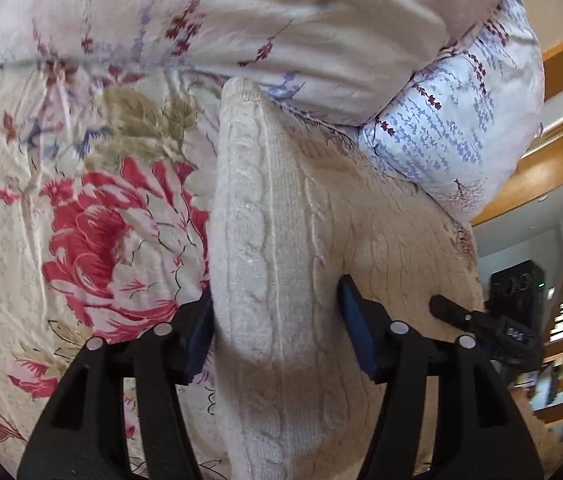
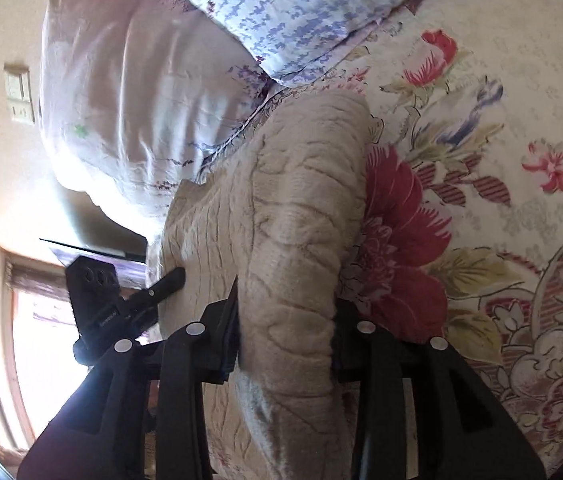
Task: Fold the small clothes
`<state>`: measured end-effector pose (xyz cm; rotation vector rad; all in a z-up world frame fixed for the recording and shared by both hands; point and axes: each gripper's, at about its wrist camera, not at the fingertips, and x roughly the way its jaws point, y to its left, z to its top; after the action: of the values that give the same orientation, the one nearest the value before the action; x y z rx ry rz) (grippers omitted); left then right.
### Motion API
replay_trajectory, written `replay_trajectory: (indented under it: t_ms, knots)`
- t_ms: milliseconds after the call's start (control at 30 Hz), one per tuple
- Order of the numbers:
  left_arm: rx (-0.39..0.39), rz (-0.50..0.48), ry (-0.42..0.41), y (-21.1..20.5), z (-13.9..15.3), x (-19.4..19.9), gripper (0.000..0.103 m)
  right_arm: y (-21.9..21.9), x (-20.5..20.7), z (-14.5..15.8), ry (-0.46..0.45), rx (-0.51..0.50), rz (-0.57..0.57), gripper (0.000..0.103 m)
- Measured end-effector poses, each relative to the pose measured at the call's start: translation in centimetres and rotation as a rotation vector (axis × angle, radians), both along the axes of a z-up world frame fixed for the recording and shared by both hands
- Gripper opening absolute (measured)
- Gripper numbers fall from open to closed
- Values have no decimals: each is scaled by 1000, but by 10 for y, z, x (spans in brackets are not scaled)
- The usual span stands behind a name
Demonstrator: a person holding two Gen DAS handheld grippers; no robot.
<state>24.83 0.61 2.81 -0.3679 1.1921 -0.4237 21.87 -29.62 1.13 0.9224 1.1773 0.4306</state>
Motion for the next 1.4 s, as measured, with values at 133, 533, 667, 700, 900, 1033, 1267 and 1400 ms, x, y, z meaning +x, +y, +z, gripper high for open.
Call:
replay_trajectory:
  t_ms: [133,533,667,700,900,1033,1267,1400]
  knots:
    - [166,-18,-166,-14,33,-16,61,-7,6,15,-11,-45,-35,42]
    - [279,-235,-375,-56,67,-45,72,-12,6,39,-107,-266,-57,10]
    - [294,-238,-299,-66,48,-35,70,-16,13,31,-63,-367,-70,9]
    - [302,-243,-276,-70,40,-32,65,-16,14,25,-44,-374,-72,9]
    - [347,-246,-257,-74,20,-25,66,-8,10,17,-40,-473,-45,18]
    - [305,-197,-301,-64,30,-35,66,-5,-3,43,-134,-583,-58,48]
    - [375,-96,-383,-21,37,-75,73,35,-58,77,-391,-667,68,48]
    - [406,-90,-333,-9,21,-82,74,60,-66,67,-385,-727,143,48]
